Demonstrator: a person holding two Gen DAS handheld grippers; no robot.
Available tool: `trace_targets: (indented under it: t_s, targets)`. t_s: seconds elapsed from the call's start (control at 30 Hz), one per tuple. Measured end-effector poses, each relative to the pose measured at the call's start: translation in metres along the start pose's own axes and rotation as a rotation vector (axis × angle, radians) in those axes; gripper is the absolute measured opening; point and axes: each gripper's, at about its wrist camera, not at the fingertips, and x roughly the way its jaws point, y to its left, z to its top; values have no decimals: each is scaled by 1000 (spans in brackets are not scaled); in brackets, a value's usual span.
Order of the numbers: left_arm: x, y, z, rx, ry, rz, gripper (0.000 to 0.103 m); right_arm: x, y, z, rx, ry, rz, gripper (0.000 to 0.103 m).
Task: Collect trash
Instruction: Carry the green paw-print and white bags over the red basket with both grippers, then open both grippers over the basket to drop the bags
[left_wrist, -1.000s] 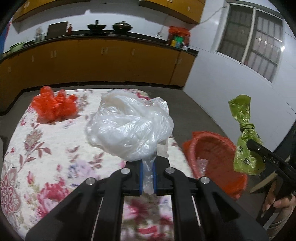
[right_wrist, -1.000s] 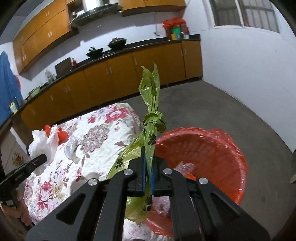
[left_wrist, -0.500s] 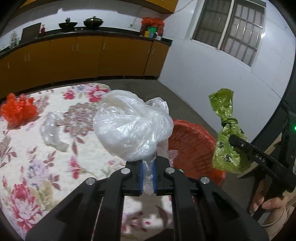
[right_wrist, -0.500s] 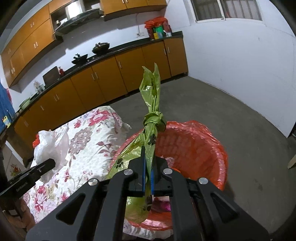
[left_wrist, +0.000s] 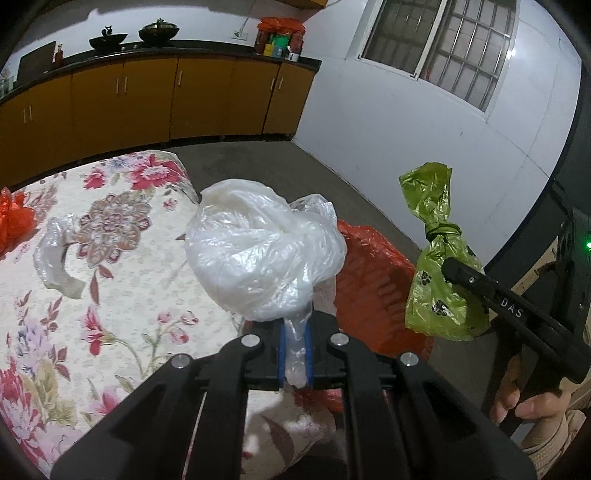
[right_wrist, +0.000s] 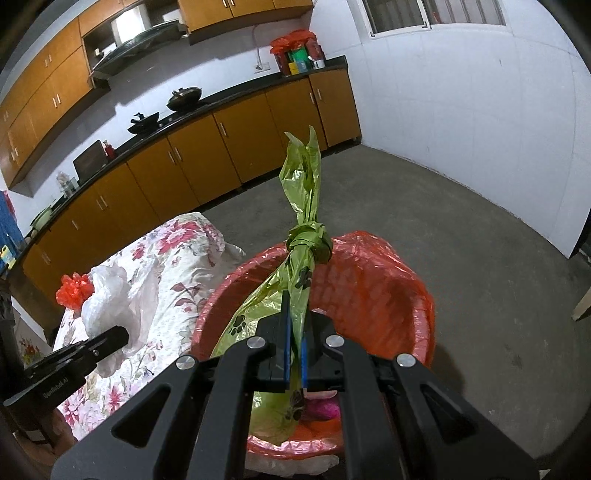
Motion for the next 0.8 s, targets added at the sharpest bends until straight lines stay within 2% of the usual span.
trace_targets:
  t_s: [0.67,0.77,0.8]
  targets:
    - [41,-25,0,30,63,-62,10,4,-16,3,27,-1,4,5]
    - [50,-30,-1,31,81,-67,13,8,-20,4,37,13,6,7]
    - [52,-31,-2,31,86,-68,16,9,-21,4,40,18,5,12]
